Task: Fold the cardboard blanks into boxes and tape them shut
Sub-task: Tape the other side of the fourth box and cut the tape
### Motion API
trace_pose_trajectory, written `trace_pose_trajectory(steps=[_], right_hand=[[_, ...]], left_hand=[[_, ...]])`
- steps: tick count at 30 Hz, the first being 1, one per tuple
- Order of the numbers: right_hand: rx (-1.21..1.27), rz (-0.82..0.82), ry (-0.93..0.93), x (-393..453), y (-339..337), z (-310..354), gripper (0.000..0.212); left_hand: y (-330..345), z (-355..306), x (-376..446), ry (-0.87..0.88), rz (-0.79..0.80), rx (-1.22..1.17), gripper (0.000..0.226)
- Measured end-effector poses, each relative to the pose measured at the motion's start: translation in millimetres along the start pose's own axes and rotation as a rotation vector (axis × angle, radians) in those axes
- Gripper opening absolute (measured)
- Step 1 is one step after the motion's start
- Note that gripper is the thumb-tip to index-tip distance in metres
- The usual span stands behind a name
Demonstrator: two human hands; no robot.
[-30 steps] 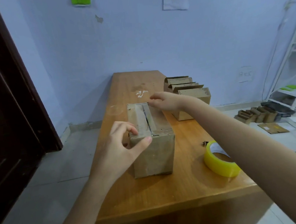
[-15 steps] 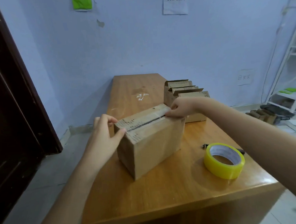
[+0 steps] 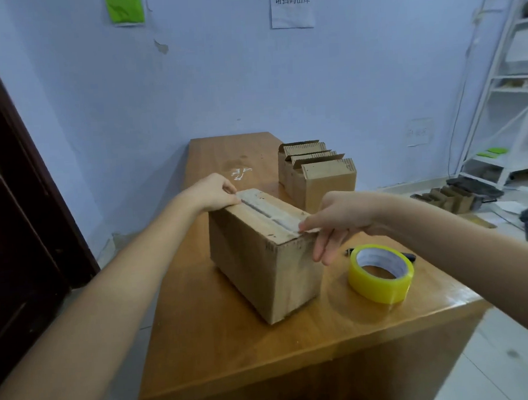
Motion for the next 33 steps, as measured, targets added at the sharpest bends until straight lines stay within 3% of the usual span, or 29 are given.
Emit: trace_pose_trajectory(steps=[9, 12, 16, 18, 23, 26, 29, 33], right_hand=[[-0.233, 0.020, 0.020, -25, 12, -4, 0.044], [-0.369, -0.086, 0.038, -24, 5, -9, 0.050], [-0.767, -0.339, -0.005, -27, -17, -29, 0.049], [-0.848, -0.312, 0.010, -30, -21, -49, 0.052], [-0.764, -0.142, 0.149, -44, -12, -108, 0.091], [-0.702, -0.100, 0.147, -48, -6, -130, 0.106], [-0.649, -0.159, 0.081, -47, -3, -140, 0.104], [-0.510, -0.376, -0.039, -47, -4, -149, 0.102]], left_hand=[[30, -31, 5, 0.162, 0.138, -0.091, 0.035], [33, -29, 8, 0.155, 0.124, -0.124, 0.037], [25, -28, 5, 0.165, 0.084, -0.193, 0.038], [22, -30, -2, 0.200, 0.081, -0.193, 0.038], [23, -48, -39, 0.374, 0.123, -0.191, 0.037], [33, -56, -65, 0.516, 0.093, -0.011, 0.037], [35, -62, -90, 0.610, -0.010, 0.098, 0.036], [35, -69, -117, 0.676, -0.089, 0.064, 0.030]])
Point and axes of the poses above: each hand's wrist, its own x-axis towards the middle knuckle, its own y-axis out of the palm, z = x × y, the point moved 4 cm from there along x, towards the middle knuckle, and after that the axes turned 12 degrees about -y, right-handed, at the moved point
